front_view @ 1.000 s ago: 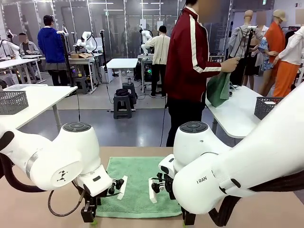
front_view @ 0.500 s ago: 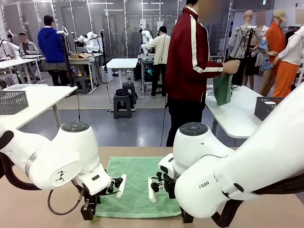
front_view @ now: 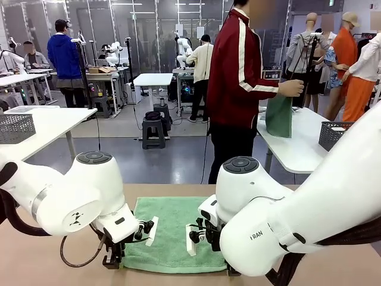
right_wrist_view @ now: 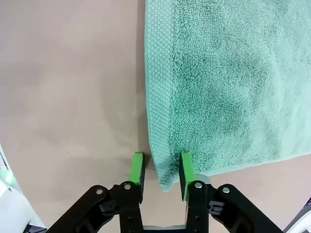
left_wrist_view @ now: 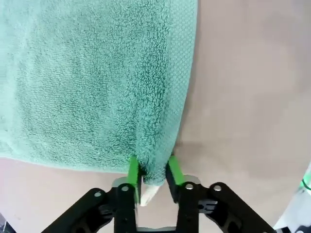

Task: Fold the towels and place them in the basket.
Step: When a person lays out a Towel with hook on the table, fold it in half twice.

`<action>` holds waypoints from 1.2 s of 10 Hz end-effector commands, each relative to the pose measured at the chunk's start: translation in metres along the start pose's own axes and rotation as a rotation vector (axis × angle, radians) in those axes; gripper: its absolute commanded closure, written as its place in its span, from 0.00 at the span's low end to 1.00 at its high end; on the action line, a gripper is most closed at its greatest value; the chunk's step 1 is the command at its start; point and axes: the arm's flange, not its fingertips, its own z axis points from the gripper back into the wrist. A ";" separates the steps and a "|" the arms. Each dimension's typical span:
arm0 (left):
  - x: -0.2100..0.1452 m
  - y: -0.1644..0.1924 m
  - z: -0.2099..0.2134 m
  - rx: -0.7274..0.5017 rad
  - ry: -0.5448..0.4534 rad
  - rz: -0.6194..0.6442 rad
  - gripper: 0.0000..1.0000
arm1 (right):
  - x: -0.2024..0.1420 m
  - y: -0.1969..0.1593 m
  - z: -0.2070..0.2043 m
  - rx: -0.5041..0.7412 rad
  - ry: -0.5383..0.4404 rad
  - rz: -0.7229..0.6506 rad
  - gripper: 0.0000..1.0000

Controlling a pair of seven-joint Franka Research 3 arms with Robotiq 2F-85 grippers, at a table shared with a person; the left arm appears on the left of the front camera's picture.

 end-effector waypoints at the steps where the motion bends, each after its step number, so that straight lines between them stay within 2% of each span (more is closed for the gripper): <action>1: 0.000 -0.001 -0.010 0.013 0.023 0.008 0.93 | 0.003 0.000 -0.008 -0.033 0.006 -0.015 1.00; 2: 0.000 -0.001 -0.009 0.015 0.024 0.007 1.00 | 0.002 0.000 -0.007 -0.038 0.003 -0.018 0.82; 3: -0.001 0.000 -0.008 0.015 0.024 0.006 1.00 | 0.002 -0.001 -0.007 -0.029 0.006 -0.026 1.00; 6: -0.003 0.000 -0.008 0.010 0.014 0.000 1.00 | 0.002 -0.001 -0.005 -0.013 0.021 -0.030 1.00; 7: -0.003 -0.003 -0.006 -0.009 0.006 -0.007 1.00 | 0.005 0.001 -0.003 -0.014 0.047 -0.074 1.00; 8: 0.000 0.001 0.001 0.005 0.002 -0.003 1.00 | 0.000 0.000 0.000 -0.009 0.001 -0.013 1.00; 12: 0.000 0.001 0.001 0.005 0.002 -0.003 1.00 | 0.000 0.000 0.000 -0.009 0.001 -0.013 1.00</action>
